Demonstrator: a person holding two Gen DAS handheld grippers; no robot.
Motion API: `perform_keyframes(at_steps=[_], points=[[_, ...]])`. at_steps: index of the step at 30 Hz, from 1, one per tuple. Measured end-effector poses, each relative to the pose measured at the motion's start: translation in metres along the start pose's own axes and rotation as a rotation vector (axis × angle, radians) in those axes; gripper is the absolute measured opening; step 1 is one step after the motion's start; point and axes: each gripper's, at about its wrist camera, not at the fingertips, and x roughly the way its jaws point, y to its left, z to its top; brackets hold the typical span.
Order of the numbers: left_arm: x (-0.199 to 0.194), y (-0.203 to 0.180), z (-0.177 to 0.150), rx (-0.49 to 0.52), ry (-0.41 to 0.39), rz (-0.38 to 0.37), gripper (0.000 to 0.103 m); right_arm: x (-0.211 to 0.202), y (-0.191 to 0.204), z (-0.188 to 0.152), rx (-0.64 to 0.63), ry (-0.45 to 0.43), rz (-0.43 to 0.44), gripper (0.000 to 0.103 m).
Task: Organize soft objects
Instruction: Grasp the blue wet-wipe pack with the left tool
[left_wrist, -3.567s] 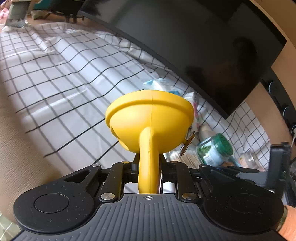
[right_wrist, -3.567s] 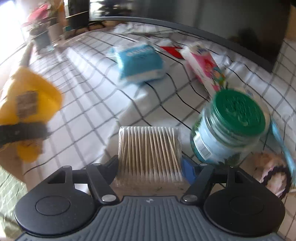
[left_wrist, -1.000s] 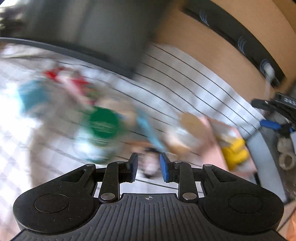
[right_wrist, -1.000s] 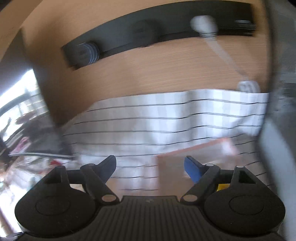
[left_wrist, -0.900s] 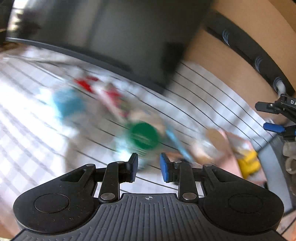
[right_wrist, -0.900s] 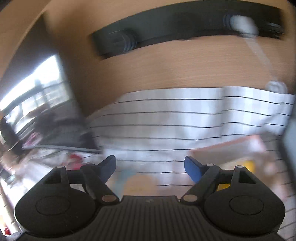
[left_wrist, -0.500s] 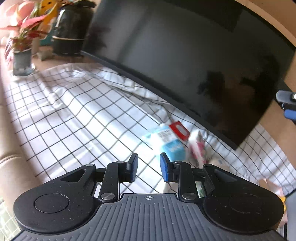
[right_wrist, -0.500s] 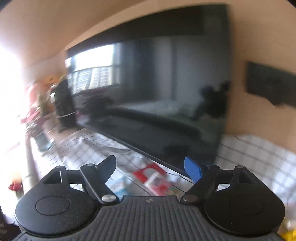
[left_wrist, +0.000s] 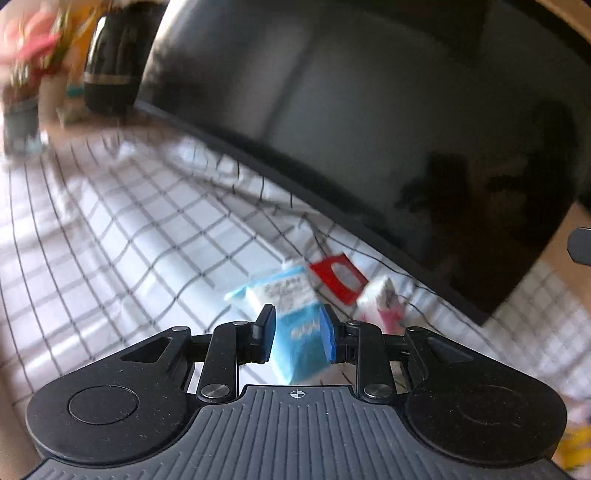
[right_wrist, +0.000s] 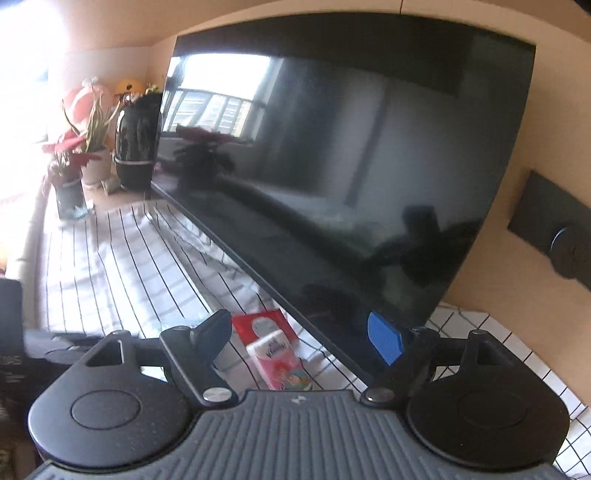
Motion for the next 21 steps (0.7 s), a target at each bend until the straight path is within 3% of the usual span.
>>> perform_keyframes(at_steps=[4, 6, 8, 11, 15, 21], points=[[0.028, -0.033, -0.009, 0.121, -0.055, 0.122, 0.030, 0.020, -0.007, -0.026, -0.040, 0.018, 0.007, 0.081], [0.046, -0.044, -0.013, 0.207, -0.045, 0.205, 0.031, 0.022, -0.015, -0.040, -0.037, 0.018, 0.007, 0.081], [0.057, -0.044, -0.016, 0.259, -0.017, 0.235, 0.031, 0.026, -0.025, -0.055, -0.022, 0.029, 0.014, 0.081], [0.058, -0.036, -0.014, 0.250, -0.021, 0.210, 0.032, 0.040, -0.038, -0.070, 0.035, 0.079, 0.024, 0.081], [0.061, -0.023, -0.004, 0.135, 0.027, 0.090, 0.037, 0.056, -0.049, -0.082, 0.105, 0.128, 0.038, 0.081], [0.068, -0.029, -0.002, 0.251, 0.034, 0.021, 0.046, 0.062, -0.044, -0.086, 0.092, 0.139, 0.047, 0.081]])
